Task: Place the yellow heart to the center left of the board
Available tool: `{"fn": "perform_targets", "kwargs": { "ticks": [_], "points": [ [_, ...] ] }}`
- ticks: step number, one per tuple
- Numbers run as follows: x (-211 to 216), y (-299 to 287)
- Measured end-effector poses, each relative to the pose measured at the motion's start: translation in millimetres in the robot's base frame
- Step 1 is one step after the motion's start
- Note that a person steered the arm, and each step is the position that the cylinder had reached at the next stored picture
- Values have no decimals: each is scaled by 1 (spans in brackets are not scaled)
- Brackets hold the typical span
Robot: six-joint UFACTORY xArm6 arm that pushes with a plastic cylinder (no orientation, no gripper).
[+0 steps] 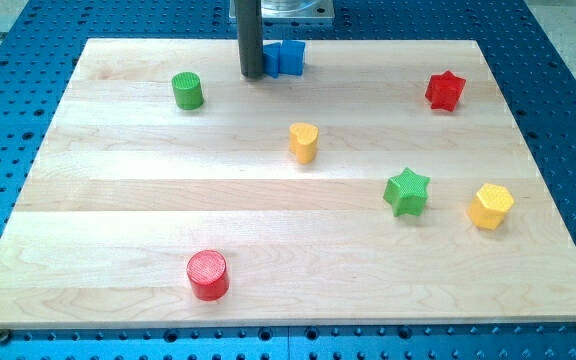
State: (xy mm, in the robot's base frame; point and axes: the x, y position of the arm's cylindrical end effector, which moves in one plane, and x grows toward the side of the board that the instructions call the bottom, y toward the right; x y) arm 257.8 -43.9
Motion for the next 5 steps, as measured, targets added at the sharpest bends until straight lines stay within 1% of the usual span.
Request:
{"fn": "perform_targets", "kwargs": {
  "ticks": [1,3,5],
  "points": [
    [0,-1],
    [49,-11],
    [51,-11]
  ]
}}
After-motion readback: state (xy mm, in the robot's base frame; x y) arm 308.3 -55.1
